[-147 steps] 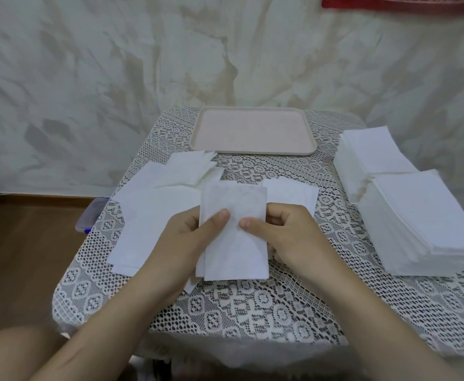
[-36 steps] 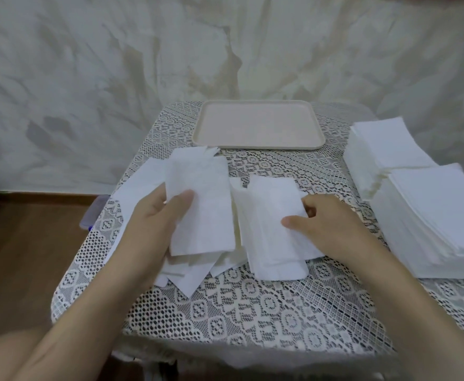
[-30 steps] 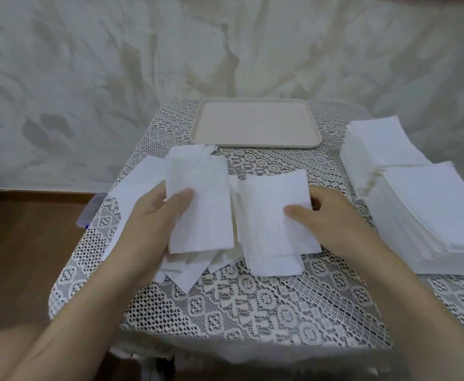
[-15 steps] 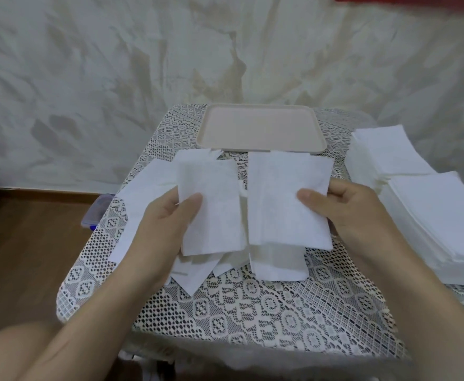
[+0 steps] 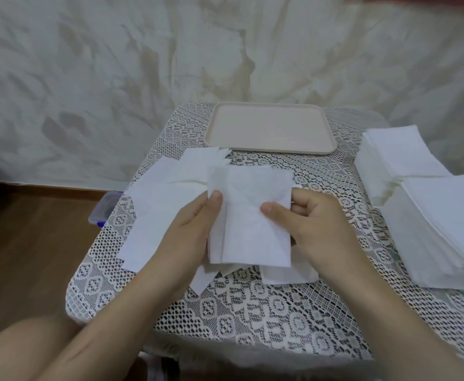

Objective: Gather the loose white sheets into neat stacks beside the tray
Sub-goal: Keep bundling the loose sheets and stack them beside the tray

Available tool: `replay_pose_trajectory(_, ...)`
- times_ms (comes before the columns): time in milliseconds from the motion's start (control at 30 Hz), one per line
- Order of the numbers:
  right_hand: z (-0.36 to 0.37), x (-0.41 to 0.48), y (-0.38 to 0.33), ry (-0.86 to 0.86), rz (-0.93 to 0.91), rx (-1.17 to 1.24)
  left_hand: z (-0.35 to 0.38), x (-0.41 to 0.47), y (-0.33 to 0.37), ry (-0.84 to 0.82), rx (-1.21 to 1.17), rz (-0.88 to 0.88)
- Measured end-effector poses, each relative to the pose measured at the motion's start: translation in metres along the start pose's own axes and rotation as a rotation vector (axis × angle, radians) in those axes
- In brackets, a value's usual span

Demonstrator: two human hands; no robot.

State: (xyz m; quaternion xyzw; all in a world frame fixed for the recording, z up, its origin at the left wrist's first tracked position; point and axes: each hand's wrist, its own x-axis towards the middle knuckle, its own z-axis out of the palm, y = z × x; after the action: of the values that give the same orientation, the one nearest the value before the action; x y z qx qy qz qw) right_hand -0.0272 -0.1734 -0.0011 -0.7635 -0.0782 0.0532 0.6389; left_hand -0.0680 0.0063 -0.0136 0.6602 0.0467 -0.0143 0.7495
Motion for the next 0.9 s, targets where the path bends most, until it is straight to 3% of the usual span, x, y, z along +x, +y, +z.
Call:
replay_pose_trajectory(233, -0.002, -0.002, 0.003, 0.001, 0.015, -0.013, -0.004, 0.004, -0.004, 0.055, 0.013, -0.038)
replay_pose_trajectory(333, -0.011, 0.000, 0.005, 0.074, -0.032, -0.105, -0.006, 0.006, -0.004, 0.094, 0.022, -0.056)
replay_pose_trajectory(733, 0.001, 0.005, 0.007, 0.015, 0.057, 0.013, -0.003, 0.002, -0.002, 0.044, 0.066, -0.014)
replay_pose_trajectory(800, -0.010, 0.009, 0.013, 0.061, 0.053, -0.073, -0.009, 0.006, 0.000, 0.100, 0.069, -0.047)
replay_pose_trajectory(900, -0.031, 0.014, 0.025, 0.120, 0.077, -0.459, -0.020, 0.013, 0.001, 0.160, 0.076, -0.047)
